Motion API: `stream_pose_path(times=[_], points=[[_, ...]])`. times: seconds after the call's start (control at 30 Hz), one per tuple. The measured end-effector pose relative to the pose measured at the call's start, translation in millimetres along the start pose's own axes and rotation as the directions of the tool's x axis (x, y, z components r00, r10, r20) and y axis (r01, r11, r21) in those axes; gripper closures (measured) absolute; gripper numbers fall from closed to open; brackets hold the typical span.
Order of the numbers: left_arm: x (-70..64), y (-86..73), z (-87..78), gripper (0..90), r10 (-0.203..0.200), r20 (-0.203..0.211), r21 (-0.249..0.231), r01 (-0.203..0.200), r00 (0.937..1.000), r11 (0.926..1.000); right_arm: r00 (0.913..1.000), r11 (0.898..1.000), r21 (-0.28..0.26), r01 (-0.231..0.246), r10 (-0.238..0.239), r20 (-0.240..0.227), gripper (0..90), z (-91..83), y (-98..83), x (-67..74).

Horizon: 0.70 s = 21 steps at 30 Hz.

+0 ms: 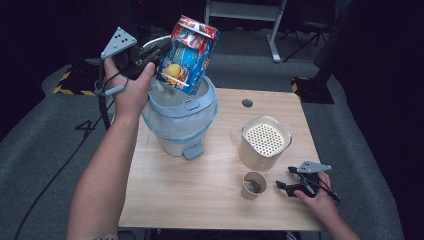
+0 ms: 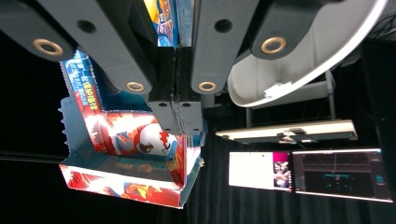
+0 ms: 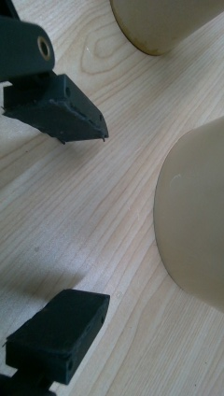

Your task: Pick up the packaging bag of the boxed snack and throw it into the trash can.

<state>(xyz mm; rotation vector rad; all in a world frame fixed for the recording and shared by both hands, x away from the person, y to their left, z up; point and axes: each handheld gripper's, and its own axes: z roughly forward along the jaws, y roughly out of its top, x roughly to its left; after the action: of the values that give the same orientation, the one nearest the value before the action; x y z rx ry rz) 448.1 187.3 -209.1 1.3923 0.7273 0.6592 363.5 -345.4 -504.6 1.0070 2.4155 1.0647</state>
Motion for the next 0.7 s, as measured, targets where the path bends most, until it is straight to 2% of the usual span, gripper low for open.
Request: stream_pose_path(times=[0.1, 0.23, 0.37, 0.5, 0.63, 0.7], points=[[4.7, -0.2, 5.4, 89.1, 0.018, -0.035, -0.005, -0.018, 0.9992, 0.9998, 1.0000, 1.000, 0.001, 0.001, -0.001, 0.001, 17.1, -0.1, 0.0, 0.0], [8.3, -2.6, 9.7, 89.0, 0.023, -0.054, -0.008, -0.023, 0.9983, 0.9997, 1.0000, 1.000, 0.001, 0.001, -0.001, 0.001, 17.1, -0.1, 0.0, 0.0], [15.4, -7.9, 17.3, 89.0, 0.035, -0.089, 0.009, -0.034, 0.9954, 0.9994, 1.0000, 1.000, 0.000, 0.000, 0.000, 0.000, 17.1, 0.0, 0.0, 0.0], [19.4, -12.0, 21.5, 89.0, 0.037, -0.108, 0.019, -0.035, 0.9934, 0.9992, 1.0000, 1.000, 0.001, 0.001, -0.001, 0.001, 17.1, -0.1, 0.0, 0.0], [21.6, -16.6, 26.4, 88.9, 0.057, -0.121, 0.024, -0.055, 0.9910, 0.9982, 1.0000, 1.000, 0.000, 0.001, -0.001, 0.000, 17.1, 0.0, 0.0, 0.0], [21.5, -17.8, 28.2, 88.9, 0.050, -0.124, 0.024, -0.047, 0.9911, 0.9986, 1.0000, 1.000, 0.000, 0.000, 0.000, 0.000, 17.1, 0.0, 0.0, 0.0]])
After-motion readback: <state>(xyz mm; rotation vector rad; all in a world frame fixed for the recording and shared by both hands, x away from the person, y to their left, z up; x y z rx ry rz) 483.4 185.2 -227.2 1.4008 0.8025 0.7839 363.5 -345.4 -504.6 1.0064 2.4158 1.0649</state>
